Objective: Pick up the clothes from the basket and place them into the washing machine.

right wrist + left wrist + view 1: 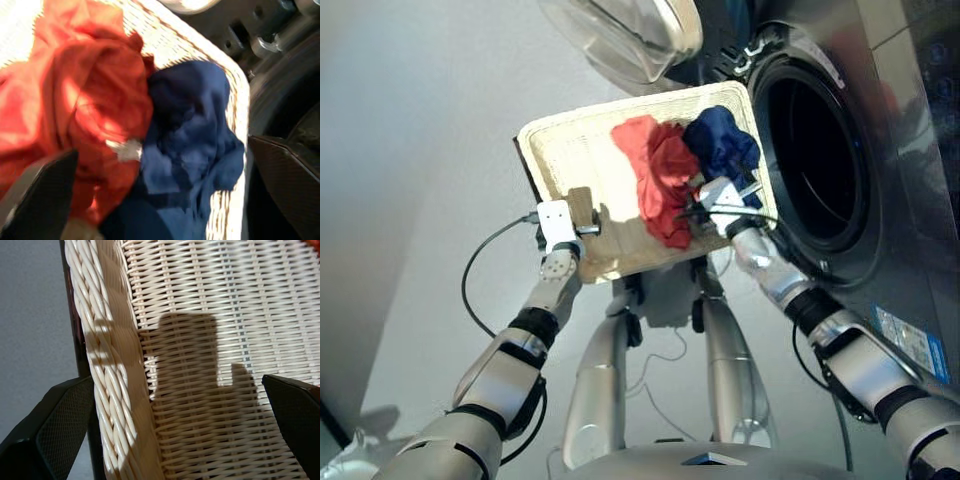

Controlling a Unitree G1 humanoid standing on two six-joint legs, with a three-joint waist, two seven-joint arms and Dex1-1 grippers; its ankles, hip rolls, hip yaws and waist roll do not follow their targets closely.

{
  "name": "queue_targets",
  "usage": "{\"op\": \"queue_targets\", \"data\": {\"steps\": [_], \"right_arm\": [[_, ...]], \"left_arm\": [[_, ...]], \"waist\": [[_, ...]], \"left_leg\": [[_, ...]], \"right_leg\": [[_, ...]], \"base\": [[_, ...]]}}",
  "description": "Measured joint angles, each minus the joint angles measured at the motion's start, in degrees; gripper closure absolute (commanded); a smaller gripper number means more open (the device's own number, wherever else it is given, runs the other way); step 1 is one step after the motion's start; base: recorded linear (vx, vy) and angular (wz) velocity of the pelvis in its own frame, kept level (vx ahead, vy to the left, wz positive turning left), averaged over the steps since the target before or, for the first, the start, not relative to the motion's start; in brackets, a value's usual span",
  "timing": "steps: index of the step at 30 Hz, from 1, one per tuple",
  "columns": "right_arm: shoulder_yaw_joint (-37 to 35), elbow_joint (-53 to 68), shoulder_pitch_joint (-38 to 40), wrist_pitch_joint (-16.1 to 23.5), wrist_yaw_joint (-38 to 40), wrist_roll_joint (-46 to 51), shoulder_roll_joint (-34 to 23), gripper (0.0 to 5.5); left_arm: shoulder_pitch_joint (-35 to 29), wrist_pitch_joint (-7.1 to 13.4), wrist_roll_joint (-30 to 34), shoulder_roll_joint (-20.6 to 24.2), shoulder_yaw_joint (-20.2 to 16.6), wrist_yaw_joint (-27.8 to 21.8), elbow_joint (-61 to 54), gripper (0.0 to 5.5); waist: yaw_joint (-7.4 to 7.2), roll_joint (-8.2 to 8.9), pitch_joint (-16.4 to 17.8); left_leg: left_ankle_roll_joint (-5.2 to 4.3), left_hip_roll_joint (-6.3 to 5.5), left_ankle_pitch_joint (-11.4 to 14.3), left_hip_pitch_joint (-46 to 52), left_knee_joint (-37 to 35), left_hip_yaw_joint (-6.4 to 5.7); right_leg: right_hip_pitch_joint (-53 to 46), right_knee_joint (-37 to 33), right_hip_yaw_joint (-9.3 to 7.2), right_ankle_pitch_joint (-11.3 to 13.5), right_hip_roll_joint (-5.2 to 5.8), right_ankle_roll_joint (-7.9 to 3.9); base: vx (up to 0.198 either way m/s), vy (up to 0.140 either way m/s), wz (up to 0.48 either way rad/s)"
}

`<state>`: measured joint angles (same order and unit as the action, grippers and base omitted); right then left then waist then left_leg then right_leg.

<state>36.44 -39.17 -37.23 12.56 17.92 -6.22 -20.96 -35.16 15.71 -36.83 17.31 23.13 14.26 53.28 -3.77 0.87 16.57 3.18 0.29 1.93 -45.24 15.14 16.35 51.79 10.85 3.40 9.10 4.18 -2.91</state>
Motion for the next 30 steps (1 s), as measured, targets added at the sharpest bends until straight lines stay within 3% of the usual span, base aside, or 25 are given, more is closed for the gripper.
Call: {"op": "queue_targets", "data": {"steps": [6,8,10,13,16,21,22,25,30], "right_arm": [[1.01,-1.21,4.11,-0.92,0.18,-0.67,2.47,0.0],[1.56,-1.32,5.28,-0.88,0.17,-0.64,3.41,0.0],[2.19,-1.17,6.43,-0.61,0.37,-0.63,4.29,0.0],[2.32,-1.69,7.89,0.2,0.85,-0.49,4.05,0.0],[2.07,-1.66,8.31,0.57,1.44,-0.27,2.86,0.0],[-0.23,-0.5,9.76,1.81,2.7,-0.24,-0.88,0.0],[-0.72,-0.49,9.81,1.86,3.0,-0.23,-0.88,0.0],[-1.58,-0.5,10.25,2.42,3.78,-0.22,-0.38,0.0],[-2.25,-0.46,10.14,2.97,4.23,-0.22,0.26,0.0]], "left_arm": [[0.56,0.0,5.2,-1.32,-1.32,4.59,0.53,0.0],[1.46,-0.15,10.37,-1.94,-2.02,7.05,3.43,0.0],[2.6,-0.34,17.31,-5.18,-5.15,10.84,6.97,0.0],[5.62,-0.08,20.52,-7.92,-5.46,13.84,6.48,0.0],[8.87,0.49,22.99,-7.73,-5.51,15.62,4.01,0.0],[17.07,3.95,26.6,-5.93,-5.35,16.18,-9.94,0.0],[18.5,4.25,26.73,-5.21,-5.44,16.24,-13.56,0.0],[19.34,5.4,28.03,-2.97,-4.54,16.96,-21.5,0.0],[11.14,5.96,30.35,-1.32,1.53,17.93,-25.09,0.0]], "waist": [[-0.39,0.16,-0.1],[-0.21,0.15,-0.1],[-0.02,0.15,-0.1],[0.59,-0.71,-0.92],[1.09,-1.64,-1.36],[4.09,-4.64,-1.44],[4.01,-4.95,-1.28],[5.18,-5.5,-1.1],[4.89,-6.01,-1.01]], "left_leg": [[0.29,-0.06,0.02,0.09,-0.06,0.24],[0.29,-0.06,0.01,1.17,-0.43,0.39],[0.31,-0.12,-0.05,3.89,-1.75,1.0],[0.01,-0.25,-0.42,5.5,-3.13,0.77],[-0.15,-0.21,-0.85,5.68,-3.75,0.59],[-0.32,-0.37,-1.71,5.86,-4.52,-0.43],[-0.34,-0.34,-1.76,5.9,-4.65,-0.75],[-0.58,-0.58,-2.92,6.86,-6.29,-1.14],[-0.68,-0.77,-3.97,6.86,-8.03,-1.06]], "right_leg": [[-0.35,-0.8,0.21,1.06,0.3,0.31],[-1.23,-0.92,0.19,1.08,0.38,0.35],[-3.35,-1.53,0.06,1.06,0.42,0.37],[-4.62,-1.96,-0.23,0.81,0.42,0.45],[-4.6,-1.98,-0.4,0.84,0.33,0.79],[-4.85,-1.81,-1.57,0.66,0.5,1.11],[-4.86,-1.55,-1.98,0.27,0.55,1.3],[-4.76,-0.64,-2.29,-0.04,0.61,1.55],[-3.84,-0.54,-2.28,-0.25,0.56,1.47]], "base": [[0.0,0.0,0.0],[0.0,0.0,0.0],[0.001,-0.023,-0.09],[0.0,0.0,0.0],[0.0,0.0,0.0],[-0.002,-0.005,0.037],[-0.104,-0.035,0.164],[-0.069,-0.018,0.073],[0.017,0.004,-0.003]]}}
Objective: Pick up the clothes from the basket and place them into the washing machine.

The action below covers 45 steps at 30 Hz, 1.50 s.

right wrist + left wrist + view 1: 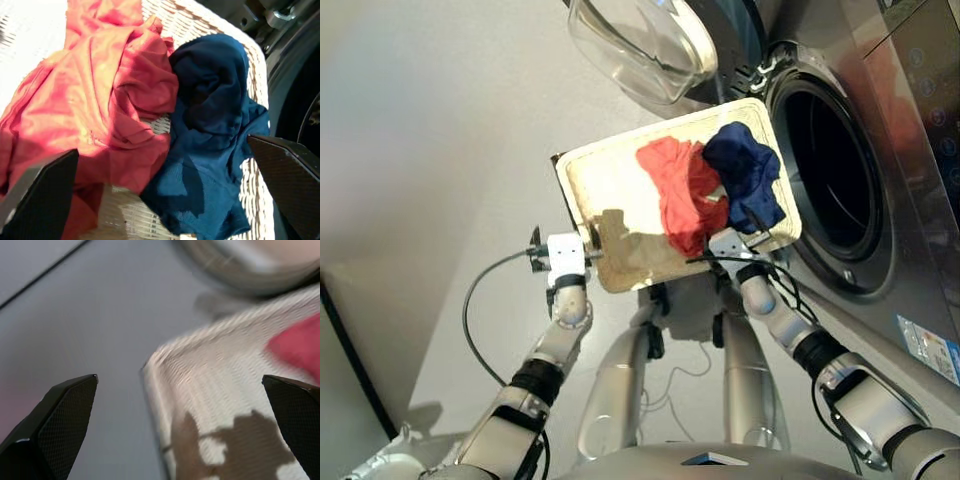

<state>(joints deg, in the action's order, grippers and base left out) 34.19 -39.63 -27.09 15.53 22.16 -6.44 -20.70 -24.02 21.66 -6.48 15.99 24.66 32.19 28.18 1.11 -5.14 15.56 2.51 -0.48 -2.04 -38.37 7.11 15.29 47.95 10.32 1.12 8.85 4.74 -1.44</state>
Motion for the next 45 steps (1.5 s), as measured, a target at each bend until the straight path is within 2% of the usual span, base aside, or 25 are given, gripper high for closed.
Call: {"op": "queue_targets", "data": {"steps": [1,3,7,9,11,13,17,20,23,24,27,29,30,32,33,34,37,39,42,45], "right_arm": [[0.43,0.19,-0.37,-0.01,0.02,0.0,-0.05,0.0],[1.27,1.33,-0.58,0.0,0.14,-0.02,-0.14,0.0],[1.81,2.7,-1.87,-0.25,1.18,-0.2,-0.23,0.0],[1.79,2.91,-2.74,-0.63,2.21,-1.08,-0.08,0.0],[1.93,3.58,-3.21,-1.77,3.31,-2.61,-0.1,0.0],[2.1,4.65,-3.44,-1.95,4.17,-3.03,0.1,0.0],[2.78,5.88,-3.83,-2.89,4.83,-4.09,0.18,0.0],[3.23,6.98,-5.15,-2.89,5.29,-4.09,0.43,0.0],[3.57,8.73,-6.45,-2.86,6.08,-4.11,0.82,0.0],[3.63,9.4,-7.11,-2.83,6.17,-4.16,0.91,0.0],[3.73,10.52,-8.41,-2.64,6.3,-4.29,1.7,0.0],[3.81,10.81,-8.57,-2.59,6.36,-4.26,1.69,0.0],[3.97,10.9,-8.62,-2.58,6.31,-4.22,1.63,0.0],[4.23,11.49,-8.5,-2.35,6.23,-4.05,1.63,0.0],[4.23,11.81,-8.03,-2.27,6.0,-3.85,1.3,0.0],[4.24,12.3,-7.57,-2.25,5.83,-3.74,1.35,0.0],[4.27,13.47,-5.77,-1.21,4.47,-2.11,0.91,0.0],[4.29,13.47,-4.55,-1.12,3.65,-2.1,0.92,0.0],[4.29,13.51,-3.08,-0.12,3.15,-2.09,0.96,0.0],[4.25,13.16,-3.11,-0.11,2.15,-2.09,0.82,0.0]], "left_arm": [[-1.4,-0.01,0.0,-0.13,1.37,-0.18,0.13,0.0],[-4.86,0.18,-0.45,-1.58,2.31,-1.41,1.27,0.0],[-12.19,0.5,-13.2,-7.06,2.49,-8.45,9.54,0.0],[-14.02,0.42,-16.74,-8.04,2.95,-10.53,12.29,0.0],[-14.95,0.23,-18.36,-8.36,2.92,-11.36,14.24,0.0],[-15.3,-0.64,-19.79,-8.86,2.08,-11.68,16.28,0.0],[-16.45,-1.37,-20.36,-8.72,1.86,-11.68,18.8,0.0],[-18.04,-2.18,-20.52,-8.82,0.69,-11.66,21.38,0.0],[-19.7,-2.31,-21.51,-8.19,-0.63,-11.68,22.99,0.0],[-20.38,-2.51,-21.5,-7.6,-1.02,-11.65,23.49,0.0],[-22.77,-3.48,-21.44,-5.91,-2.58,-11.41,27.02,0.0],[-24.28,-4.07,-21.44,-5.35,-3.46,-11.24,28.53,0.0],[-25.35,-4.48,-21.42,-5.11,-4.28,-11.25,29.96,0.0],[-27.08,-4.85,-21.41,-3.79,-5.35,-11.29,31.28,0.0],[-28.01,-4.87,-21.39,-3.19,-5.39,-11.36,32.01,2.37],[-28.6,-4.92,-21.36,-2.34,-5.41,-11.39,32.17,5.5],[-29.38,-4.25,-21.31,-0.64,-6.82,-11.23,31.66,5.5],[-29.37,-4.06,-21.38,-0.37,-7.0,-11.48,31.17,5.5],[-29.23,-4.15,-21.56,-0.6,-6.96,-11.85,30.14,5.5],[-27.67,-4.11,-21.75,-1.12,-6.82,-11.89,26.22,5.5]], "waist": [[-0.26,-0.01,0.01],[-1.41,-0.03,0.0],[-4.03,-0.02,0.01],[-4.97,0.0,0.02],[-5.27,0.08,0.06],[-5.83,0.13,0.08],[-7.37,0.43,0.27],[-7.98,1.3,0.77],[-8.18,1.85,0.95],[-8.39,1.96,0.96],[-9.19,2.55,1.14],[-9.59,2.87,1.31],[-10.05,2.89,1.32],[-11.12,3.17,1.28],[-11.31,3.24,1.23],[-11.71,3.32,1.16],[-11.92,3.39,1.12],[-11.85,3.44,1.09],[-11.93,3.85,0.67],[-11.79,4.02,0.51]], "left_leg": [[-0.31,0.05,0.07,-0.03,0.0,0.06],[-0.27,0.15,0.1,-0.2,-0.02,0.15],[-0.34,0.41,0.26,-1.08,0.02,0.74],[-0.47,0.63,0.49,-1.44,0.01,1.23],[-0.71,0.9,0.97,-1.61,0.14,2.14],[-1.06,1.05,1.29,-2.01,0.25,2.19],[-1.63,2.15,2.85,-4.5,3.42,2.23],[-2.05,3.66,4.46,-7.56,7.21,2.43],[-2.83,5.46,6.69,-12.95,13.04,2.11],[-2.66,6.01,7.27,-14.59,14.39,1.63],[-2.97,8.47,10.04,-19.44,20.77,1.61],[-2.93,9.56,11.11,-21.51,23.28,1.3],[-3.11,9.85,11.66,-22.85,24.81,0.56],[-2.86,10.41,12.55,-25.04,27.02,0.26],[-2.67,10.45,12.87,-26.14,28.05,0.28],[-2.46,10.7,13.2,-27.29,28.95,0.32],[-2.01,11.34,14.18,-30.04,31.46,0.32],[-1.75,11.25,14.42,-30.28,31.71,0.15],[-1.42,10.69,14.44,-30.28,31.78,-0.05],[-1.01,9.55,14.07,-29.83,30.89,-0.37]], "right_leg": [[0.01,-0.02,-0.01,0.0,-0.09,0.03],[0.2,-0.18,0.25,-0.04,-0.17,0.06],[1.24,-0.37,0.76,0.17,-0.62,0.29],[1.85,-0.42,1.27,0.52,-1.23,0.61],[2.46,-0.42,2.41,0.69,-1.61,0.67],[3.24,-0.43,3.09,0.79,-2.01,0.75],[4.52,-0.32,3.65,0.97,-3.24,1.0],[6.19,-0.24,3.95,1.39,-4.0,1.39],[9.69,0.87,4.13,1.54,-5.44,1.59],[10.99,1.21,4.21,1.65,-5.82,1.73],[14.37,3.2,4.84,1.65,-7.76,1.74],[15.96,4.07,5.28,1.57,-8.43,1.72],[16.87,4.85,5.3,1.45,-8.75,1.72],[18.55,5.9,5.27,1.36,-9.12,1.66],[19.53,6.4,5.33,1.35,-9.22,1.63],[20.53,6.88,5.43,1.33,-9.26,1.59],[22.7,7.96,5.41,1.24,-9.56,1.21],[22.82,8.48,5.34,1.04,-9.37,0.86],[22.85,8.92,5.15,0.76,-8.86,0.51],[22.93,9.94,4.75,0.11,-7.84,0.22]], "base": [[0.084,0.024,-0.027],[0.038,0.011,-0.015],[0.0,0.0,0.0],[-0.002,0.019,-0.092],[-0.005,0.018,-0.293],[-0.008,0.003,-0.253],[0.0,0.0,0.0],[0.0,0.0,0.0],[0.0,0.0,0.0],[-0.039,-0.009,-0.188],[-0.022,-0.014,-0.317],[0.001,-0.009,-0.272],[0.009,0.023,-0.189],[0.01,0.056,-0.127],[0.002,0.052,-0.097],[0.0,0.0,0.0],[0.0,0.0,0.0],[0.0,0.0,0.0],[0.0,0.0,0.0],[0.03,0.008,0.16]]}}
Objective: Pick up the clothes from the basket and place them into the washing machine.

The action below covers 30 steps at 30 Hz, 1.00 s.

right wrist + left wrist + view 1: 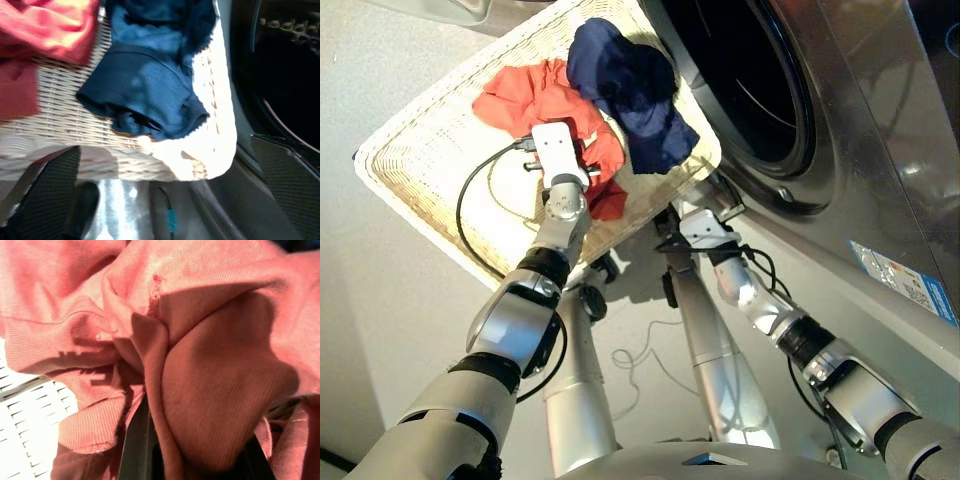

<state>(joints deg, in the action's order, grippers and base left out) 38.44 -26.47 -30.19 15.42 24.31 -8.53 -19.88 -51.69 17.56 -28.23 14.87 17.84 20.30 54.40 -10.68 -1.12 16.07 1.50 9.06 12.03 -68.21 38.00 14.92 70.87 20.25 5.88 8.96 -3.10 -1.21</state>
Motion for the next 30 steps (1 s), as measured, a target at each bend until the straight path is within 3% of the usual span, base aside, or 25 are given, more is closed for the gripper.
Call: {"op": "queue_targets", "data": {"steps": [5,12,15,18,22,25,27,30], "right_arm": [[0.28,-3.25,-0.63,-0.28,-0.05,-1.55,-0.32,0.0],[0.14,-5.23,-0.32,-0.59,1.26,-7.45,-1.01,0.0],[0.66,-4.66,-1.4,-1.45,1.68,-10.25,-1.71,0.0],[3.13,-3.23,-4.01,-2.03,1.34,-13.8,-2.26,0.0],[4.27,-2.91,-8.11,-2.94,1.46,-17.88,-2.18,0.0],[4.59,-2.99,-9.44,-4.09,1.69,-19.79,-2.15,0.0],[4.7,-3.19,-9.64,-4.28,1.69,-20.54,-2.0,0.0],[6.2,-4.46,-10.46,-4.94,1.53,-20.57,-1.53,0.0]], "left_arm": [[5.07,1.17,-3.34,-1.26,3.15,-1.98,-9.35,5.5],[14.84,3.74,-5.28,-1.78,6.06,-4.84,-22.83,5.5],[16.06,3.84,-6.55,-2.07,6.68,-6.24,-25.93,5.5],[16.43,3.73,-9.19,-2.72,7.52,-7.55,-26.67,5.5],[18.28,3.55,-13.28,-2.55,9.91,-9.69,-30.32,5.5],[20.05,3.2,-15.36,-2.46,12.07,-11.62,-33.02,5.5],[21.3,2.73,-17.48,-2.0,13.5,-12.84,-34.33,5.5],[23.01,1.36,-21.12,0.59,15.6,-14.96,-37.36,5.5]], "waist": [[2.11,-0.01,0.0],[5.26,-0.74,-0.47],[6.4,-1.15,-0.71],[7.79,-1.19,-0.73],[8.57,-1.48,-0.9],[9.75,-2.17,-1.26],[10.74,-2.5,-1.47],[11.07,-3.03,-1.64]], "left_leg": [[0.26,-3.46,-2.43,5.7,-5.32,-0.74],[0.46,-7.7,-6.26,21.24,-17.17,-1.97],[0.52,-8.42,-7.61,23.96,-19.67,-2.25],[0.34,-8.53,-7.93,26.34,-21.05,-2.51],[0.29,-8.66,-8.24,28.51,-21.94,-2.92],[0.18,-8.77,-8.64,28.57,-21.99,-3.82],[0.12,-8.8,-8.86,28.59,-22.06,-3.98],[0.17,-8.96,-9.3,28.63,-22.74,-4.02]], "right_leg": [[-3.53,0.98,-2.47,-0.9,3.54,0.66],[-16.87,-3.31,-5.09,-2.2,7.22,0.42],[-18.97,-4.45,-5.51,-2.11,7.71,0.49],[-20.88,-4.61,-5.93,-2.12,7.75,0.5],[-23.13,-5.32,-6.36,-2.16,7.83,0.49],[-23.56,-5.28,-7.33,-2.29,8.08,0.66],[-23.64,-5.27,-7.43,-2.44,8.11,0.79],[-23.54,-5.28,-7.45,-2.4,8.24,0.87]], "base": [[0.055,0.011,0.372],[0.003,0.012,0.204],[0.0,0.0,0.0],[0.0,0.0,0.0],[0.0,0.0,0.0],[0.0,0.0,0.0],[0.0,0.0,0.0],[0.0,0.0,0.0]]}}
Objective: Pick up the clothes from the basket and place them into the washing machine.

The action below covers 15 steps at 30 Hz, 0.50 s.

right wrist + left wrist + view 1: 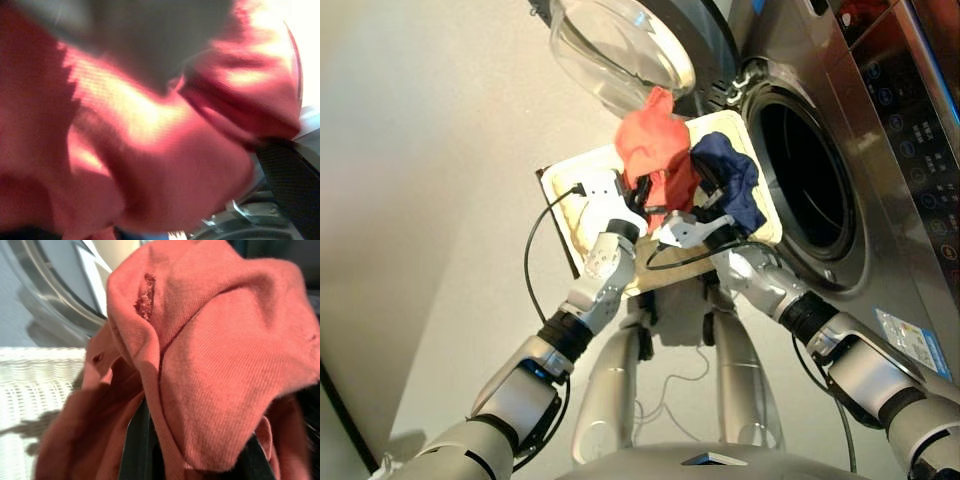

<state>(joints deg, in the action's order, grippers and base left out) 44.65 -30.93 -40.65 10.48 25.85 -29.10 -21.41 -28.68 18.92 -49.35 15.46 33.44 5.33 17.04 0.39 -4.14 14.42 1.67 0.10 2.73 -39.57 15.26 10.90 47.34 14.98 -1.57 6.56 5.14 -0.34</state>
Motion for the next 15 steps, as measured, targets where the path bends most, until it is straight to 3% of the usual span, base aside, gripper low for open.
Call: {"op": "queue_targets", "data": {"steps": [3,4,5,6,15], "right_arm": [[0.78,0.0,-0.35,0.0,-0.56,-0.36,0.01,0.0],[0.79,0.03,-0.42,0.07,-0.85,-0.48,0.04,1.1],[0.83,0.04,-0.43,0.1,-1.13,-0.56,0.08,4.68],[0.88,0.04,-0.45,0.09,-1.5,-0.78,0.07,5.5],[0.86,-0.23,-0.46,0.07,-2.38,-0.76,-0.41,5.5]], "left_arm": [[0.85,-1.57,-3.89,2.42,0.29,-2.39,-1.54,5.5],[1.1,-1.94,-5.07,3.07,0.37,-2.9,-2.16,5.5],[1.16,-2.16,-5.98,3.66,0.46,-3.65,-2.35,5.5],[1.19,-2.4,-6.69,3.99,0.54,-4.21,-2.37,5.5],[1.07,-4.06,-10.23,5.1,0.61,-6.42,-3.23,5.5]], "waist": [[-0.01,-0.7,-0.42],[-0.07,-0.92,-0.55],[-0.02,-1.2,-0.73],[0.0,-1.55,-0.95],[-0.11,-2.42,-1.52]], "left_leg": [[0.02,-0.13,-0.16,0.01,-0.18,-0.04],[0.02,-0.15,-0.16,-0.03,-0.18,-0.07],[0.02,-0.15,-0.16,-0.09,-0.18,-0.11],[0.02,-0.15,-0.16,-0.25,-0.16,-0.22],[0.0,-0.16,-0.18,-0.83,-0.06,-0.73]], "right_leg": [[0.09,-0.04,-0.02,0.0,0.11,0.0],[0.12,-0.05,-0.03,-0.01,0.12,-0.01],[0.15,-0.05,-0.07,-0.01,0.13,-0.01],[0.24,-0.04,-0.18,-0.01,0.15,-0.01],[0.54,-0.08,-0.52,-0.03,0.16,-0.04]], "base": [[0.0,0.0,0.0],[0.0,0.0,0.0],[0.0,0.0,0.0],[0.0,0.0,0.0],[0.0,0.0,0.0]]}}
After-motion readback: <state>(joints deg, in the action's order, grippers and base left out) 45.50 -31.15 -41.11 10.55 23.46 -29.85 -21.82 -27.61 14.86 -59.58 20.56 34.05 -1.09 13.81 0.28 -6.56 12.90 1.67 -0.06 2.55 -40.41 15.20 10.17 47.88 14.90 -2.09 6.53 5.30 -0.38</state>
